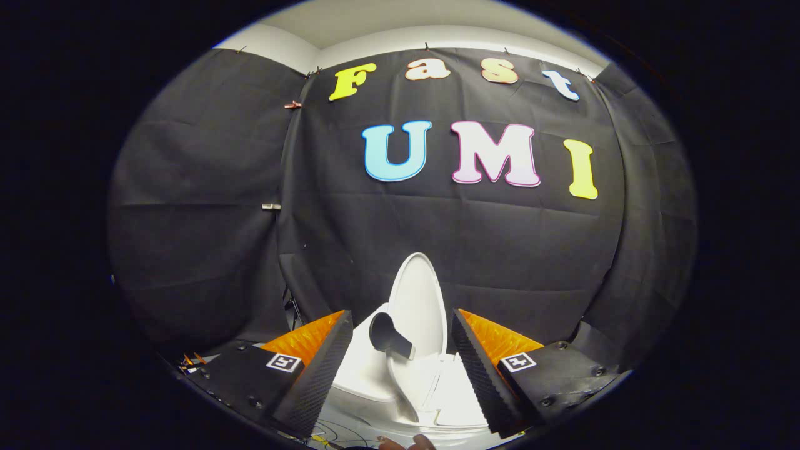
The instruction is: Open the toilet lid.
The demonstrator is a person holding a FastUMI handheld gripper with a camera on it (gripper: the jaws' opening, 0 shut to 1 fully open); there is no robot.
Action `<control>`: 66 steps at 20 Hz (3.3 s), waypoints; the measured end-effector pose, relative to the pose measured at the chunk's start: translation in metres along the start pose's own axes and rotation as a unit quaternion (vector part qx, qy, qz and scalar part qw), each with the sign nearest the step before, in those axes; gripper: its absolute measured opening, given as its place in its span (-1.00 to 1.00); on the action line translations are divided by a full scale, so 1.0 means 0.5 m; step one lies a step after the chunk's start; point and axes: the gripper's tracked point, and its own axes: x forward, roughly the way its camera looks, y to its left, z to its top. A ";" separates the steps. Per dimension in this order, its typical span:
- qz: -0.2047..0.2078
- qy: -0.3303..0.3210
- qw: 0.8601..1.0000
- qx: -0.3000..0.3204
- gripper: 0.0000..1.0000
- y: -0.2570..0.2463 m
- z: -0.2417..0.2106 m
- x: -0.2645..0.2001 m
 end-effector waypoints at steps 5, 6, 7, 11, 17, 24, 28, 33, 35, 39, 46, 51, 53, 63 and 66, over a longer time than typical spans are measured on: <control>-0.017 -0.035 0.999 -0.002 0.97 -0.068 0.091 -0.119; -0.022 -0.042 0.999 -0.003 0.97 -0.086 0.111 -0.145; -0.027 -0.048 0.998 -0.001 0.96 -0.104 0.126 -0.172; -0.050 -0.062 0.997 0.007 0.96 -0.173 0.165 -0.269; -0.066 -0.093 0.993 0.028 0.96 -0.249 0.192 -0.367; -0.073 -0.107 0.991 0.031 0.94 -0.285 0.198 -0.403; -0.078 -0.109 0.990 0.033 0.94 -0.295 0.196 -0.410; -0.087 -0.109 0.990 0.032 0.93 -0.304 0.195 -0.418; -0.088 -0.110 0.990 0.031 0.93 -0.302 0.196 -0.420; -0.086 -0.109 0.990 0.026 0.93 -0.295 0.195 -0.418; -0.084 -0.112 0.990 0.020 0.93 -0.287 0.199 -0.416; -0.088 -0.109 0.990 0.025 0.94 -0.289 0.196 -0.413; -0.087 -0.110 0.990 0.028 0.94 -0.287 0.194 -0.413; -0.088 -0.106 0.990 0.025 0.94 -0.291 0.189 -0.403; -0.087 -0.103 0.990 0.028 0.94 -0.293 0.183 -0.402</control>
